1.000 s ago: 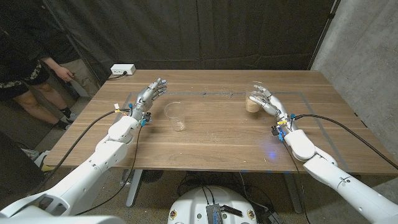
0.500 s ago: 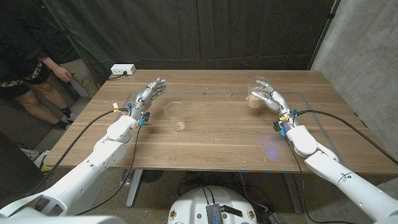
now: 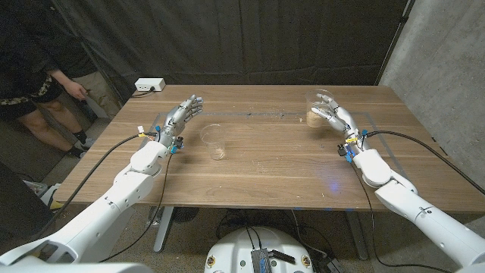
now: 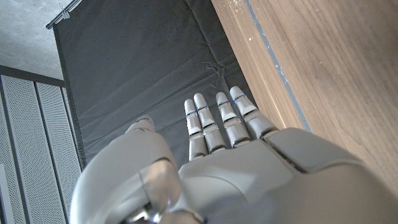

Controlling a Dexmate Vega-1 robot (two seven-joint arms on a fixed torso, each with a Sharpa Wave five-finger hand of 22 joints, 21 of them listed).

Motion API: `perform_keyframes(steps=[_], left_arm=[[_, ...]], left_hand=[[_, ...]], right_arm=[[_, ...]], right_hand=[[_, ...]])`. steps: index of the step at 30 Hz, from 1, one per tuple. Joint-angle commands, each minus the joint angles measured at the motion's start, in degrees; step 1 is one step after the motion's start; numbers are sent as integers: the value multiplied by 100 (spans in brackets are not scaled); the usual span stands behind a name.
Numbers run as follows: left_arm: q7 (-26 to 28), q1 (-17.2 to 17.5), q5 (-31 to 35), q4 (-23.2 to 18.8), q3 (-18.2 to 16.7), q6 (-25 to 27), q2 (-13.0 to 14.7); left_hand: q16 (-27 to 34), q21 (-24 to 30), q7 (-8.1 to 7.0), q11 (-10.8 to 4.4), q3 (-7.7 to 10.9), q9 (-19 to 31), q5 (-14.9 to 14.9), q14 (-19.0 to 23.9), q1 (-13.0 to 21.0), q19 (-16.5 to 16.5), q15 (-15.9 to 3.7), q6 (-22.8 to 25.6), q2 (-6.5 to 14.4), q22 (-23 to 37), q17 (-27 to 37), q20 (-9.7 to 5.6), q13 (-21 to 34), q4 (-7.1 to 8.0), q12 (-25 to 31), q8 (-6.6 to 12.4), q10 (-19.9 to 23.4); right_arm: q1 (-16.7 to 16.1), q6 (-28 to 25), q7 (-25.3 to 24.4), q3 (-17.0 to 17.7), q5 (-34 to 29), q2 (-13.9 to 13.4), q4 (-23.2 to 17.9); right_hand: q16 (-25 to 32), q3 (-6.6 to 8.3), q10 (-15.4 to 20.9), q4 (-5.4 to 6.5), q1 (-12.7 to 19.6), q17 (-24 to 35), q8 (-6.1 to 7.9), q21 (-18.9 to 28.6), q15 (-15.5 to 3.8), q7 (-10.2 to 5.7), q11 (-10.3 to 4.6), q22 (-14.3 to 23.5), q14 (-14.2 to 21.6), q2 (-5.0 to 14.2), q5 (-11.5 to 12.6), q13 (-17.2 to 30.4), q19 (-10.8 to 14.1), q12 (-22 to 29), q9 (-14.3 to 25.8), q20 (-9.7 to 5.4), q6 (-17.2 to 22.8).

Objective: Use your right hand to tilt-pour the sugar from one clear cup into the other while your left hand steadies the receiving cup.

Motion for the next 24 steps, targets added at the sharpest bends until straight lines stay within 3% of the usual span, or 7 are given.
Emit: perform_keyframes(steps=[1,17,24], left_arm=[[107,146,-15,-171,-18,8,47],[143,434,-61,-477,-114,12,325],[81,653,-33,-752,-195,110,703]], left_hand=[[-26,-8,-6,-13,38,28,9,39,14,48,-516,30,13,17,0,-26,31,10,-1,-12,54],[-30,-11,3,-4,39,28,6,47,30,54,-518,29,-49,16,-5,-14,37,-25,-22,-19,28],[-57,-21,-19,-7,-59,25,11,7,70,60,-496,-84,-338,8,-24,10,43,-131,-52,-66,-19]], right_arm=[[13,16,-18,69,36,-30,-10],[-58,3,-52,119,52,-64,-93],[-173,-84,-126,146,31,-86,-229]], right_hand=[[45,35,61,14,53,25,63,56,-1058,-30,21,15,65,4,-8,31,82,57,21,-683,53],[56,33,125,21,89,83,107,83,-1061,9,37,32,153,16,-40,82,108,135,25,-705,159],[51,32,135,21,101,99,117,90,-1060,12,35,36,163,16,-50,98,111,156,26,-705,190]])
